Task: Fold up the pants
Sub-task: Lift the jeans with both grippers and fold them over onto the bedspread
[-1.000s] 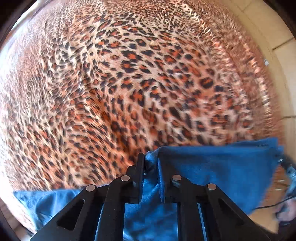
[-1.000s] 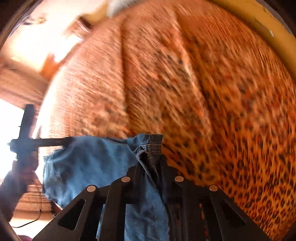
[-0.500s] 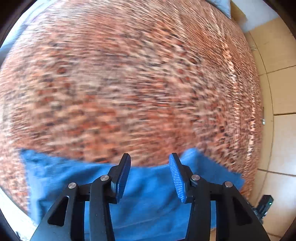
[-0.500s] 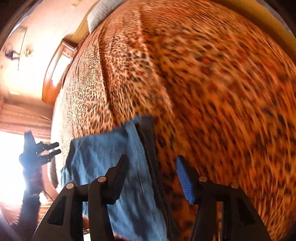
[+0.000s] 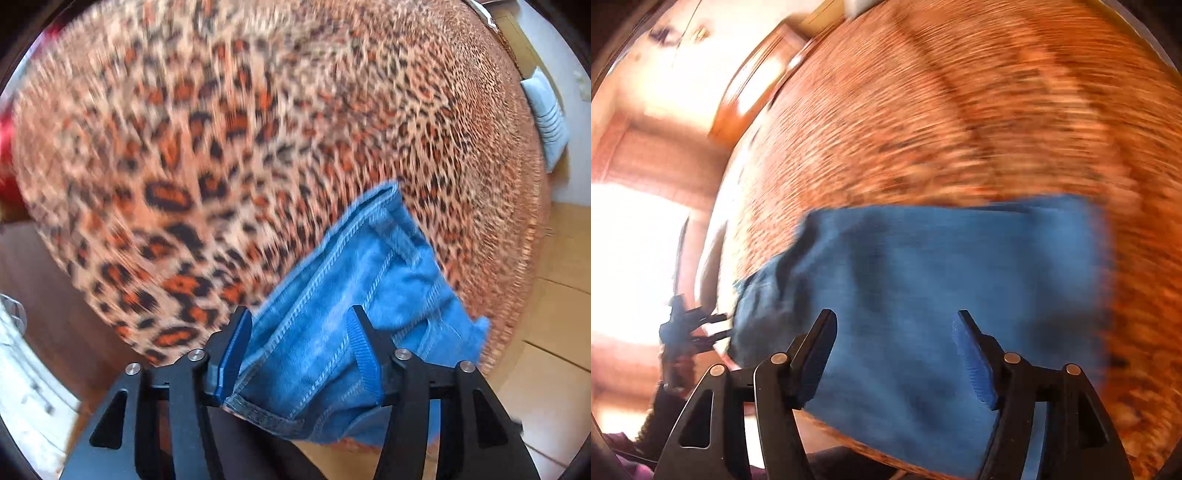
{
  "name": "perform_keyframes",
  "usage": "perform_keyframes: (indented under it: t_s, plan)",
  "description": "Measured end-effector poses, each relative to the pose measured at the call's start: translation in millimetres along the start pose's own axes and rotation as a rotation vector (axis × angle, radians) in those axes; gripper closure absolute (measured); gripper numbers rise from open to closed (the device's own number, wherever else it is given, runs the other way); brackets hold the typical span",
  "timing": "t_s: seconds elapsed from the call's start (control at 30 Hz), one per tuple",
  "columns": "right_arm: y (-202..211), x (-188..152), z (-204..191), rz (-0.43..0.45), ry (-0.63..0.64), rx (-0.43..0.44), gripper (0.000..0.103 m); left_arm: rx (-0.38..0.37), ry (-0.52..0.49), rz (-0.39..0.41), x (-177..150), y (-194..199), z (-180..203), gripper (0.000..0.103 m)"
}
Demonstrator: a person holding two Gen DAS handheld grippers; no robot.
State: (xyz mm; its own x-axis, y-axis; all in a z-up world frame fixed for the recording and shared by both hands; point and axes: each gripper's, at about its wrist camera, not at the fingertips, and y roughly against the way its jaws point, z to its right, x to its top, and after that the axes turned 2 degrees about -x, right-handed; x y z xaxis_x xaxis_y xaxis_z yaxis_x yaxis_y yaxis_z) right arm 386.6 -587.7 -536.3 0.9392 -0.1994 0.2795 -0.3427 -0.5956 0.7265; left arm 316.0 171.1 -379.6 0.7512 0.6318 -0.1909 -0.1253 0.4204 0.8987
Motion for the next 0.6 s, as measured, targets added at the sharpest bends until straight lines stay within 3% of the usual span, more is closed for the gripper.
perform_keyframes:
  t_s: [0.07,0.17,0.23,0.3,0.33,0.37,0.4,0.47,0.53,0.6]
  plan:
    - [-29,13,-34,-0.041,0.033,0.035,0.035,-0.040,-0.039,-0.071,-7,-11,0,0.048]
    - [-69,32,-85,-0.046,0.078,0.041,0.035,-0.026,-0.159,-0.031,-23,-9,6,0.047]
    - [-91,41,-115,-0.033,0.118,0.077,0.036,0.104,-0.256,0.028,-30,-14,8,0.042]
    - [-120,42,-133,-0.072,0.144,0.052,0.040,0.208,-0.291,-0.035,-31,-35,7,0.043]
    - [-134,41,-136,-0.117,0.155,0.005,0.040,0.191,-0.272,-0.054,-29,-38,4,0.043]
    - [-149,38,-138,-0.164,0.169,-0.063,0.040,0.161,-0.247,-0.037,-28,-33,2,0.050]
    - [-150,38,-142,-0.156,0.178,-0.087,0.040,0.080,-0.211,-0.014,-29,-19,-1,0.056]
    - [-136,38,-145,-0.135,0.160,-0.048,0.040,-0.014,-0.174,0.036,-36,2,-7,0.050]
    - [-106,30,-140,-0.114,0.124,0.006,0.037,-0.101,-0.156,0.041,-49,12,-13,0.028]
    - [-75,16,-123,-0.098,0.086,-0.002,0.033,-0.162,-0.122,0.017,-56,2,-15,0.027]
